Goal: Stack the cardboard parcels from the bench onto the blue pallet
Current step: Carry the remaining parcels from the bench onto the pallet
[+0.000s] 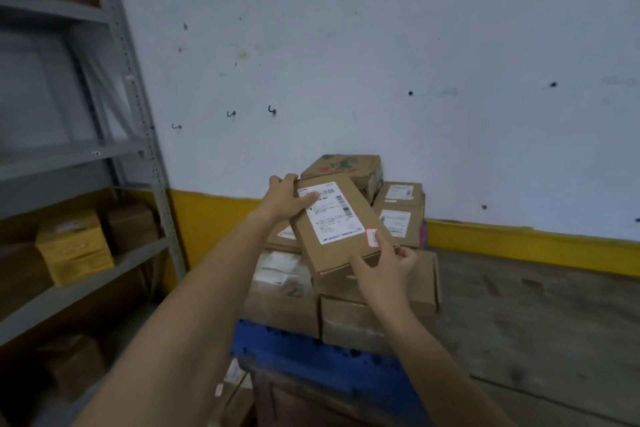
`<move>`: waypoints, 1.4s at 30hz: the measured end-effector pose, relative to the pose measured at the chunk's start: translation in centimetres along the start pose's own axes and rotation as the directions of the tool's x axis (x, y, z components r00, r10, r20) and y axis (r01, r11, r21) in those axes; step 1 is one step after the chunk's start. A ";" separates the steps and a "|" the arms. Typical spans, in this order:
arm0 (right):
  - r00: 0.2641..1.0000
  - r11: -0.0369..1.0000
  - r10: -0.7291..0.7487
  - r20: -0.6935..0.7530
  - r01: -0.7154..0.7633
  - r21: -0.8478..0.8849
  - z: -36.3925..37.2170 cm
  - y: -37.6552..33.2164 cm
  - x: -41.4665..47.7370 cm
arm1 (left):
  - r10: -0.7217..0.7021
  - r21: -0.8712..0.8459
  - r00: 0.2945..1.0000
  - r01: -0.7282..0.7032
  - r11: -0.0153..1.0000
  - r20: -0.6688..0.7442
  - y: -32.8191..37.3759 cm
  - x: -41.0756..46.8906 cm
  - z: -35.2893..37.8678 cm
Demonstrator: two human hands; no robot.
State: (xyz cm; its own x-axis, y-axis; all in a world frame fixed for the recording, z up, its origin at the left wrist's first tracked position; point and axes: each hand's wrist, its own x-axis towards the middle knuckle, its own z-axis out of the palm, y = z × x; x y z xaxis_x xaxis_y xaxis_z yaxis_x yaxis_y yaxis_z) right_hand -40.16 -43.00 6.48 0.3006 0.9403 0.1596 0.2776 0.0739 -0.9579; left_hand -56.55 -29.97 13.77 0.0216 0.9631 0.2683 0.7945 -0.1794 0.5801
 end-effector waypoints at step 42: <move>0.955 0.427 0.101 0.278 0.211 -0.879 15.5 1.8 9.1 | -0.321 0.215 0.919 0.274 0.937 0.229 -18.9 -0.5 1.8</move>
State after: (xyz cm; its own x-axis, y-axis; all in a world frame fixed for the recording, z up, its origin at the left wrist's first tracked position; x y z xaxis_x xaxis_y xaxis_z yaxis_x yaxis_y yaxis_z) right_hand -51.04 -29.14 2.56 0.0614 0.9981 -0.0102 0.9843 -0.0623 -0.1654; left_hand -70.51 -26.66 1.31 -0.0963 0.9886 -0.1158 0.8813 0.1388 0.4518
